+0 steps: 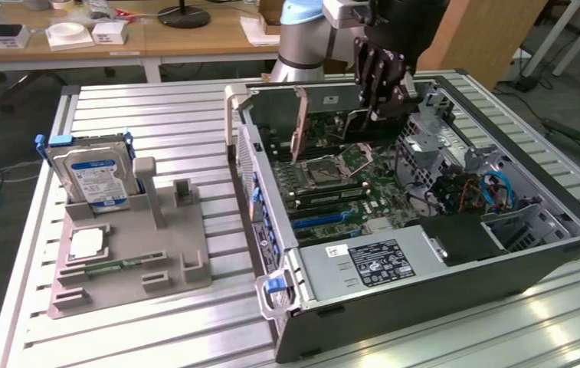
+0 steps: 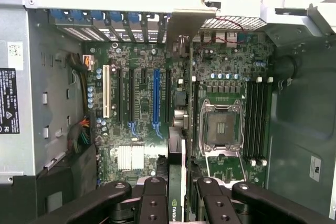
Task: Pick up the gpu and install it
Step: 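Insert the gpu into the slot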
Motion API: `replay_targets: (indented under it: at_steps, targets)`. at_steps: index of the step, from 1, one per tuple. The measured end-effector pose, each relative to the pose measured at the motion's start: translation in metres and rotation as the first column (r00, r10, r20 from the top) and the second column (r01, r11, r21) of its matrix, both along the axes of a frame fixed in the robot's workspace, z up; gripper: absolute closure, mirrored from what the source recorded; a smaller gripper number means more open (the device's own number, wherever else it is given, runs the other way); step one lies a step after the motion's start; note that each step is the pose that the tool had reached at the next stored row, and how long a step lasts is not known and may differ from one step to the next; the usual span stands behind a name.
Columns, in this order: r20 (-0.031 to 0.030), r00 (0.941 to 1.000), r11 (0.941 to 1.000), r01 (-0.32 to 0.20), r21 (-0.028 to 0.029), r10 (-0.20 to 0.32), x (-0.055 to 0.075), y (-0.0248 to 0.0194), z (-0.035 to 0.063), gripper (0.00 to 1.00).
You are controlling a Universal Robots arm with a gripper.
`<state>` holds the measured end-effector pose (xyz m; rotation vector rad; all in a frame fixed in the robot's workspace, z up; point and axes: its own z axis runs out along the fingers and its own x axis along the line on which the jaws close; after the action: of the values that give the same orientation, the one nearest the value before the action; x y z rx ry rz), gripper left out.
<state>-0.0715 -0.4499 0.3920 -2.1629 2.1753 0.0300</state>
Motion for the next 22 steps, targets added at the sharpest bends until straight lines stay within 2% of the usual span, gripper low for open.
replay_targets:
  at_steps: [12,13,16,17,19,22]
  targets:
    - [-0.0073,1.0000,1.0000,0.005,-0.0023,-0.005,-0.002,0.0000,-0.0090,0.74]
    - [-0.0103,0.9999,1.0000,0.005,-0.0023,-0.005,-0.002,0.0000,-0.0092,0.74]
    - [-0.0256,0.9997,1.0000,0.006,-0.0026,-0.006,-0.002,0.0000,-0.0105,0.74]
    - [-0.0270,0.9996,1.0000,0.006,-0.0028,-0.006,-0.002,0.0000,-0.0116,0.74]
    - [-0.0276,0.9996,1.0000,0.006,-0.0055,-0.006,-0.002,0.0000,-0.0144,0.74]
    - [-0.0274,0.9996,0.9998,0.005,-0.0168,-0.006,-0.002,0.0000,-0.0169,0.74]
